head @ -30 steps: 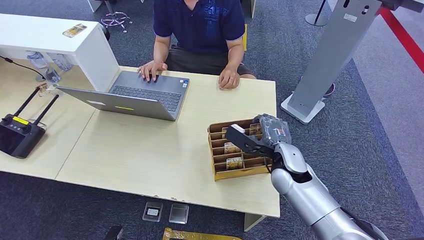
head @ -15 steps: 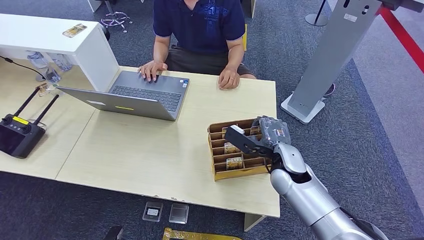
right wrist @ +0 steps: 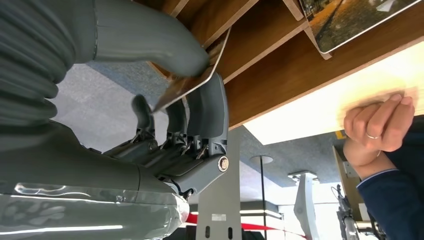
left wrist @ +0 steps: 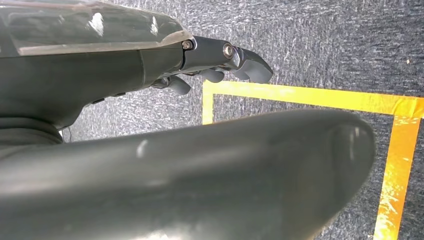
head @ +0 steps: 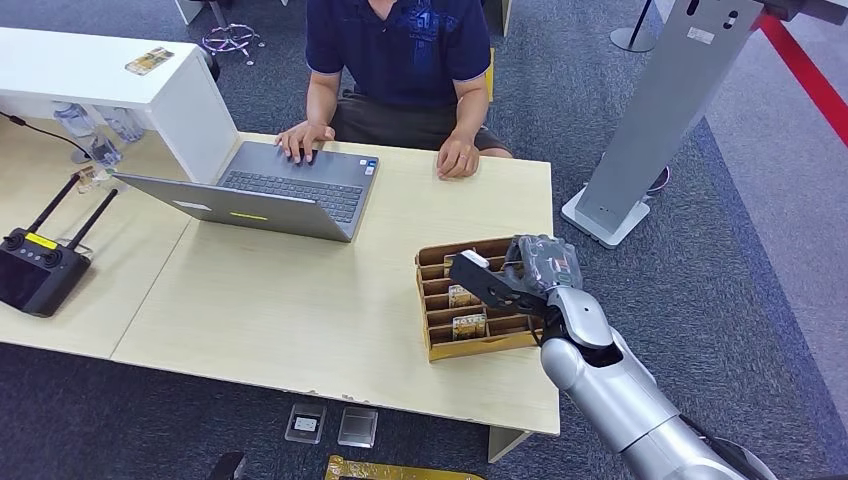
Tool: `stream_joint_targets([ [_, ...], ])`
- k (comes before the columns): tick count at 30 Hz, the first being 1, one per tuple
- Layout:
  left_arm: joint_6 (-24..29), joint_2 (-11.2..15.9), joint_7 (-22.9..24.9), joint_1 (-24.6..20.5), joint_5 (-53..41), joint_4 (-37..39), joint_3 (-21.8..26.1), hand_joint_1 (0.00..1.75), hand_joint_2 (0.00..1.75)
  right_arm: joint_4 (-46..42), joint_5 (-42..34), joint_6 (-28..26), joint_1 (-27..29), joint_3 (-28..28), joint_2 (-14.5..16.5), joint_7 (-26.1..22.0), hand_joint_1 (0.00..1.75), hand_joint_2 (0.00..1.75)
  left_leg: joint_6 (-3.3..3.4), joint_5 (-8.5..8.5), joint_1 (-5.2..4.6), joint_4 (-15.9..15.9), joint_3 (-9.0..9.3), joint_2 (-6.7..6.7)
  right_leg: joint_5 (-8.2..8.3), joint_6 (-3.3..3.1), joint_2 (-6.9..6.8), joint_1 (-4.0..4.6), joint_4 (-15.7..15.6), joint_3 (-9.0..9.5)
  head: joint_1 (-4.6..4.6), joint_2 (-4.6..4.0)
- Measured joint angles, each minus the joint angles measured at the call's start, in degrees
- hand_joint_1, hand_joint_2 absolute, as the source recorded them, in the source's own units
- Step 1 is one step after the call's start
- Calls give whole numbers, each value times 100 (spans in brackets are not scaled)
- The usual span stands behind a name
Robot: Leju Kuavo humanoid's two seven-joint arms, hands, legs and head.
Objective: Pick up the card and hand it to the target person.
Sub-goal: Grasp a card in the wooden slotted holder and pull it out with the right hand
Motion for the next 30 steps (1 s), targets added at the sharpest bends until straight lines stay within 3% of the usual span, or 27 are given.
stream_joint_targets([
  [5,1,0,-1,0,1,0,0,0,0,0,0,-3,-18,-1,0,-1,163,175,0,0,0,0,1,0,0,0,0,0,0,1,1,0],
  [30,13,-2,15,1,33,0,-4,0,0,-262,163,-56,-10,-17,-9,-21,161,175,0,0,0,0,2,1,0,0,1,0,0,0,-1,0],
])
